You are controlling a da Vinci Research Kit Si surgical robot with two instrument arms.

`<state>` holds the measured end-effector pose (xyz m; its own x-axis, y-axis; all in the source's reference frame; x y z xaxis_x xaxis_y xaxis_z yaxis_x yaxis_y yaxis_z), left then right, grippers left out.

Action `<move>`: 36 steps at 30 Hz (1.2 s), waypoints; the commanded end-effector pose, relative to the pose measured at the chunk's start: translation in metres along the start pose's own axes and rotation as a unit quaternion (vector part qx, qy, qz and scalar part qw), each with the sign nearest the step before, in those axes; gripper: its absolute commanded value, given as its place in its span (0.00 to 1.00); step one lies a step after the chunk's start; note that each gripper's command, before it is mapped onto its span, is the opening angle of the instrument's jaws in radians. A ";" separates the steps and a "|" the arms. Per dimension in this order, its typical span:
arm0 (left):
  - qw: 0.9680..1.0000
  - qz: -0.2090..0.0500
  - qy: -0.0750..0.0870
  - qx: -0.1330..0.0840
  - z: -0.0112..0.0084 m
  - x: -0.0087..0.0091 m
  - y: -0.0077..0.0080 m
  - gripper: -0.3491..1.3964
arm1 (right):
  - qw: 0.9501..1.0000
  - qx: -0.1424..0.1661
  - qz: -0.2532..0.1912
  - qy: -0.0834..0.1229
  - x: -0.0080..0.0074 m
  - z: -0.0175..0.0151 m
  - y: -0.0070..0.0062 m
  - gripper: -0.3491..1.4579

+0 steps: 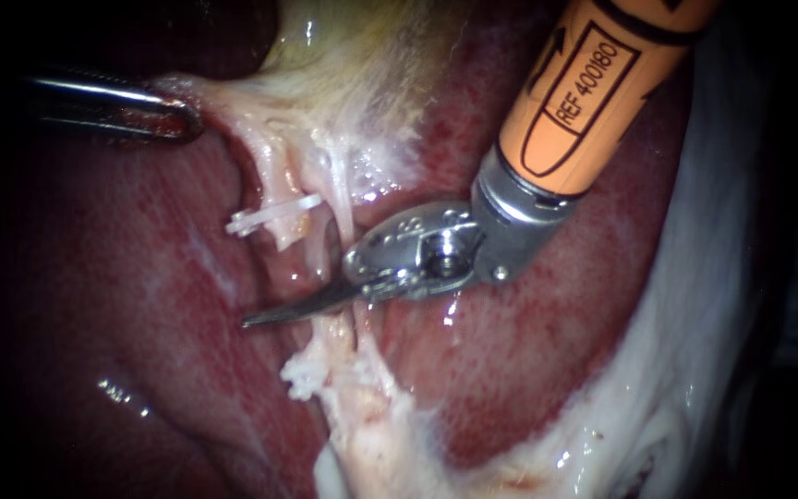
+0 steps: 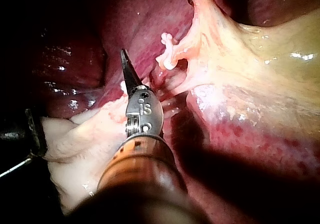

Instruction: Go back from the cut left tube

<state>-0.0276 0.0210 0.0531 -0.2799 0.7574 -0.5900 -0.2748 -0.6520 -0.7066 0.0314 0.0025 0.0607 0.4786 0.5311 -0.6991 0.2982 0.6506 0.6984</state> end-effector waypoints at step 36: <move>1.000 0.001 0.000 0.000 0.0001 -0.0003 -0.0001 0.00 | 0.948 -0.302 -0.096 -0.029 -0.0064 -0.0132 -0.0081 0.99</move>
<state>-0.0277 0.0209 0.0534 -0.2803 0.7564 -0.5911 -0.2752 -0.6532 -0.7054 0.0146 0.0012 0.0573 0.5290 0.3434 -0.7760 -0.1391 0.9372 0.3199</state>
